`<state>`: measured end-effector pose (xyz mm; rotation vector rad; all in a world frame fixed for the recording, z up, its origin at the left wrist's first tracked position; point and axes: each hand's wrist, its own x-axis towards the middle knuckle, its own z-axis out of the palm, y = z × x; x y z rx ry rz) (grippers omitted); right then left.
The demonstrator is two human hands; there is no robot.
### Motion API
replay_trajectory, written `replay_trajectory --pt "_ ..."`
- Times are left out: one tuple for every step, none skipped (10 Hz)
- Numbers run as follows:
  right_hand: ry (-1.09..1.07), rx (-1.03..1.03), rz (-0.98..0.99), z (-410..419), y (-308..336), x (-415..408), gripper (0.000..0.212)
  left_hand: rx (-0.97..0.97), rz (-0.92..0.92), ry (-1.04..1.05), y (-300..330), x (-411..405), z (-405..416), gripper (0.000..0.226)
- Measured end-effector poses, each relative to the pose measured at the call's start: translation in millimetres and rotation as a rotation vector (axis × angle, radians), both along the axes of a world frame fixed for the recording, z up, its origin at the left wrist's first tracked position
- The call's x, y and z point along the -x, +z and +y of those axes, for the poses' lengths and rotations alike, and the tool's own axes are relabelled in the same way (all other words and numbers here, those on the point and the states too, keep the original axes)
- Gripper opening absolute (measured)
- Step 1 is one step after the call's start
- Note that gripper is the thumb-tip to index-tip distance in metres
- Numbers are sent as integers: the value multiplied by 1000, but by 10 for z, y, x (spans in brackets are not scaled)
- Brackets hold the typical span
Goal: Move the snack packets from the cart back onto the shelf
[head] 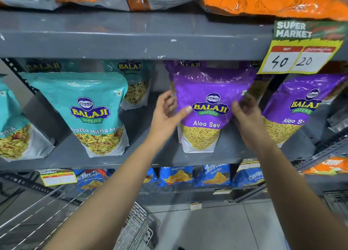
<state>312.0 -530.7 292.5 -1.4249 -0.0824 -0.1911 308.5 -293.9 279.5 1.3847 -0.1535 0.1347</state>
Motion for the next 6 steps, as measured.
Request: replay_trajectory --pt "219 288 207 -50 -430 158 66 -254 211 -249 -427 90 27 89" --pt "291 461 288 -34 -725 223 70 -429 279 -253 -773 144 6 80" --pt "276 428 280 -12 -738 208 68 -432 250 -156 -848 147 -13 70" --pt "298 453 264 -12 -801 228 68 -462 243 -161 -882 177 -12 66" --pt "308 448 307 -17 -681 269 77 -452 264 -200 -849 181 19 84" --pt "23 336 275 74 -629 549 69 -439 228 29 -803 374 78 91"
